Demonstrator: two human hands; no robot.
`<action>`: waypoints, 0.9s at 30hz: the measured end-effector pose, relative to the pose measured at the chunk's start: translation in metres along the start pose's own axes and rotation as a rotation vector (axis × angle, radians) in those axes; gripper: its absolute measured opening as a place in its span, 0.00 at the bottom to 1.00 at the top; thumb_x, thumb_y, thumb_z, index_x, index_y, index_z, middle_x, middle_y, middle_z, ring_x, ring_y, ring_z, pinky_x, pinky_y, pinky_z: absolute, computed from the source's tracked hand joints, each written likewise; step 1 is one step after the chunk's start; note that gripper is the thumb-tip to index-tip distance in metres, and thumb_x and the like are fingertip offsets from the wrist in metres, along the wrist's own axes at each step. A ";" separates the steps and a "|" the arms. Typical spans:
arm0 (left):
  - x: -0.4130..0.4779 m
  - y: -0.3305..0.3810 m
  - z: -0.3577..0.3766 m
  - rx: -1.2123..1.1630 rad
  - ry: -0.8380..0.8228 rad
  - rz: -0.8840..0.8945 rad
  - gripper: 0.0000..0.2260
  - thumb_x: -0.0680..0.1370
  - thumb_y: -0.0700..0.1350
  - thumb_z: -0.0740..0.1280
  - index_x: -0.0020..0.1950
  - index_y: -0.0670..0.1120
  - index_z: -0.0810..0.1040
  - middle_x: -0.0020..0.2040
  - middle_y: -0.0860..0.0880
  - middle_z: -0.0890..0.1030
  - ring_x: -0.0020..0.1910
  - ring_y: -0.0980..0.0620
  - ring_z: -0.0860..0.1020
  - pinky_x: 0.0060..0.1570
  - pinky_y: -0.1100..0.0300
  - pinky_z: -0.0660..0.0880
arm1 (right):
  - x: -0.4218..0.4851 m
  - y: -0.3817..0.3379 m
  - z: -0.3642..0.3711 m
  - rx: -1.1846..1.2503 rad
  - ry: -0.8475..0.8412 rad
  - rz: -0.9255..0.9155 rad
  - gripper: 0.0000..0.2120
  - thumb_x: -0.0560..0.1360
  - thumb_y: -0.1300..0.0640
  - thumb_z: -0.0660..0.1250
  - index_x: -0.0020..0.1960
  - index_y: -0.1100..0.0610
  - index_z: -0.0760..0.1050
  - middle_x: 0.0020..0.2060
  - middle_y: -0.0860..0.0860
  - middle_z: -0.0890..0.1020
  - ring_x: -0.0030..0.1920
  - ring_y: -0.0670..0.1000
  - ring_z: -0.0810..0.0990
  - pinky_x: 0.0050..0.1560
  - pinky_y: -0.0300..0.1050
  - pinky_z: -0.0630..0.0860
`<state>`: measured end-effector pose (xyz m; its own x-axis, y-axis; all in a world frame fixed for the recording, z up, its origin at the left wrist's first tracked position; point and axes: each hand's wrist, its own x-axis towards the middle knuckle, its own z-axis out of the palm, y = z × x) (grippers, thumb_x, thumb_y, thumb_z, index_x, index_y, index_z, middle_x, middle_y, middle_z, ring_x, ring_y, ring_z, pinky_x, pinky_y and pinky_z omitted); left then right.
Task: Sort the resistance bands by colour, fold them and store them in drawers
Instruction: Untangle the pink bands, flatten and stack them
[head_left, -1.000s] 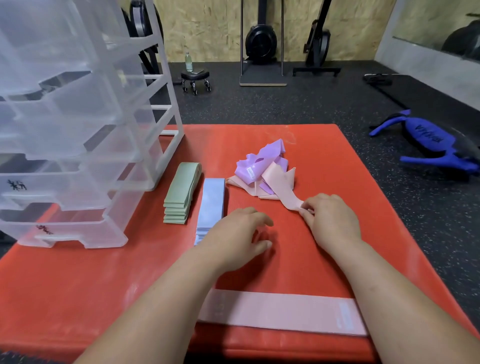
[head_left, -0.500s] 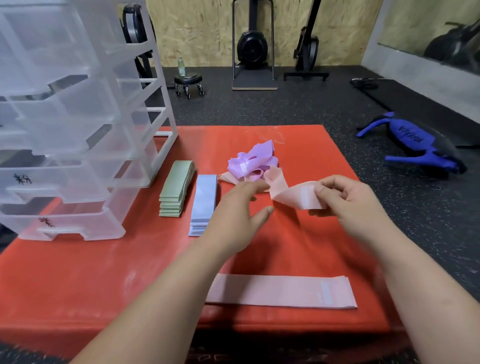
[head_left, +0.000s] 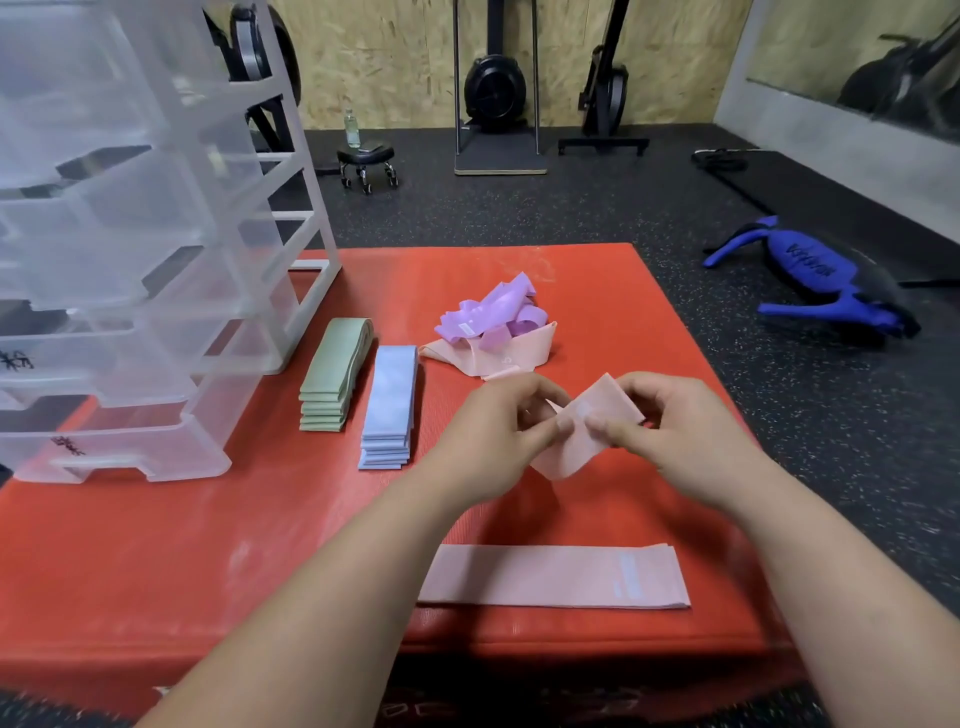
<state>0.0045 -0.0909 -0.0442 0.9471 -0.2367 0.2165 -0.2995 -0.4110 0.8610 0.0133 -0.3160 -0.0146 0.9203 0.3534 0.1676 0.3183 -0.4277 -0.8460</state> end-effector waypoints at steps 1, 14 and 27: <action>0.001 0.000 -0.002 -0.015 -0.004 -0.007 0.05 0.80 0.47 0.74 0.55 0.54 0.82 0.41 0.50 0.84 0.43 0.46 0.82 0.47 0.46 0.80 | 0.001 0.000 0.000 -0.028 0.006 -0.015 0.02 0.77 0.57 0.76 0.47 0.51 0.84 0.37 0.49 0.86 0.37 0.44 0.80 0.41 0.46 0.76; -0.001 -0.020 -0.039 0.220 -0.152 -0.141 0.07 0.77 0.49 0.78 0.43 0.54 0.82 0.37 0.57 0.83 0.35 0.57 0.78 0.40 0.57 0.75 | 0.004 0.018 -0.034 0.115 0.361 0.167 0.04 0.78 0.56 0.75 0.46 0.56 0.85 0.38 0.56 0.86 0.39 0.53 0.85 0.40 0.49 0.80; -0.019 -0.033 -0.077 0.388 -0.035 -0.222 0.04 0.77 0.43 0.77 0.46 0.53 0.85 0.38 0.55 0.84 0.32 0.61 0.78 0.39 0.63 0.76 | -0.025 0.040 -0.053 0.066 0.285 0.423 0.03 0.77 0.58 0.75 0.47 0.57 0.86 0.38 0.52 0.88 0.37 0.49 0.85 0.41 0.45 0.79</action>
<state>0.0050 -0.0045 -0.0414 0.9909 -0.1324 0.0246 -0.1168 -0.7536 0.6469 0.0152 -0.3861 -0.0257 0.9938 -0.0839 -0.0732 -0.1022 -0.4276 -0.8982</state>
